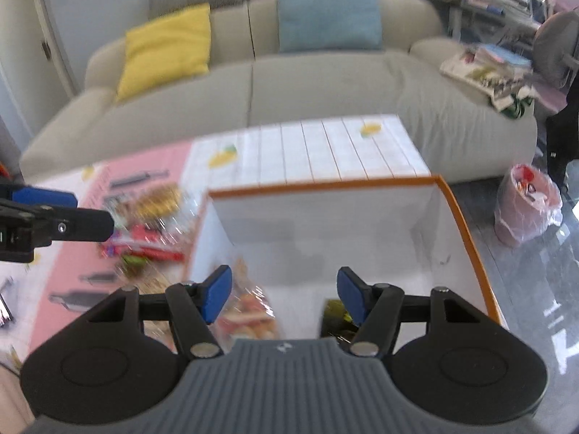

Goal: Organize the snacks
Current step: 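Move both tools back from the box toward the snack pile, then grasp the green raisin bag with left tool while right tool grasps white puffed-snack bag, then lift both bags and carry them over the orange box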

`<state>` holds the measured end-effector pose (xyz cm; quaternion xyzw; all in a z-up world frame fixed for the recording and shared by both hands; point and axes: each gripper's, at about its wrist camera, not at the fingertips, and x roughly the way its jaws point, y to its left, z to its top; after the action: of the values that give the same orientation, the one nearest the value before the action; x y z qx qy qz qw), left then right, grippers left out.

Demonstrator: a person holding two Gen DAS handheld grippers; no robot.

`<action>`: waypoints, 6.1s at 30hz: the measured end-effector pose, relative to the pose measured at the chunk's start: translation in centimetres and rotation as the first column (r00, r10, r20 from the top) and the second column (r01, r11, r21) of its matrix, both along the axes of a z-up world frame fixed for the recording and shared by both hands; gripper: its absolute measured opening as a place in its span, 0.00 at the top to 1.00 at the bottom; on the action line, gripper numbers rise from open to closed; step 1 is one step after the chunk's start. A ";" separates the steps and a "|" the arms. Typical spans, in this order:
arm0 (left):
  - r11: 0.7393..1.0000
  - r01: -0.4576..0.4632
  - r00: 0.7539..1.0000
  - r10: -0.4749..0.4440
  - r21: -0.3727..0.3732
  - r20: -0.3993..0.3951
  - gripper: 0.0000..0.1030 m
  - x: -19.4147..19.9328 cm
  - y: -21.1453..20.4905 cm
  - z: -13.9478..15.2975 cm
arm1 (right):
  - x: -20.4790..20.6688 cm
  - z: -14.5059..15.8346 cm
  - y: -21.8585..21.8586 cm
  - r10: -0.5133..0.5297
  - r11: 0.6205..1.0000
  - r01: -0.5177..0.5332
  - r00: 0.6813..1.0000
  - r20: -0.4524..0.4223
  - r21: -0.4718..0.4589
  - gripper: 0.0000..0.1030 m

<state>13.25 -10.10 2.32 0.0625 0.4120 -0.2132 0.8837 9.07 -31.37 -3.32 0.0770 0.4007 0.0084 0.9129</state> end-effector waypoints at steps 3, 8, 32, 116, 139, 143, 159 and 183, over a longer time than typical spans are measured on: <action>0.999 -0.046 0.998 0.047 -0.015 0.039 0.19 -1.3 2.0 0.6 | -1.0 1.1 2.1 -0.014 1.000 0.014 0.997 0.072 0.007 0.38; 0.993 -0.116 0.992 0.116 -0.013 0.041 0.19 -2.8 5.1 0.2 | -1.8 2.2 5.7 0.011 1.000 -0.014 0.992 0.126 0.024 0.38; 0.933 -0.341 0.937 0.328 -0.112 -0.118 0.19 -2.5 18.2 -9.5 | 0.5 -4.9 19.5 0.344 0.936 -0.330 0.931 0.124 -0.120 0.49; 0.945 -0.326 0.921 0.314 -0.019 -0.231 0.83 -0.2 16.9 -16.7 | 2.5 -10.2 20.9 0.372 0.920 -0.374 0.927 -0.040 -0.113 0.55; 0.997 -0.021 0.989 0.032 0.073 -0.142 0.24 -0.1 16.1 -18.9 | 1.9 -14.6 19.0 0.428 0.899 -0.433 0.900 -0.085 -0.056 0.20; 0.997 -0.027 0.986 0.039 0.076 -0.163 0.24 0.3 15.6 -19.9 | 1.9 -15.2 18.8 0.412 0.905 -0.419 0.907 -0.089 -0.070 0.19; 0.987 -0.116 0.975 0.134 0.110 -0.175 0.35 0.4 15.4 -20.7 | 2.6 -17.0 20.7 0.357 0.911 -0.369 0.929 -0.095 -0.184 0.08; 0.981 -0.172 0.966 0.186 0.093 -0.178 0.34 0.2 17.3 -20.6 | 2.9 -17.0 20.3 0.434 0.900 -0.436 0.895 -0.105 0.013 0.11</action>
<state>13.44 7.18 -18.28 0.0389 0.5046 -0.1215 0.8539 12.00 -11.04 -20.30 -0.0194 0.4553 0.2059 0.8660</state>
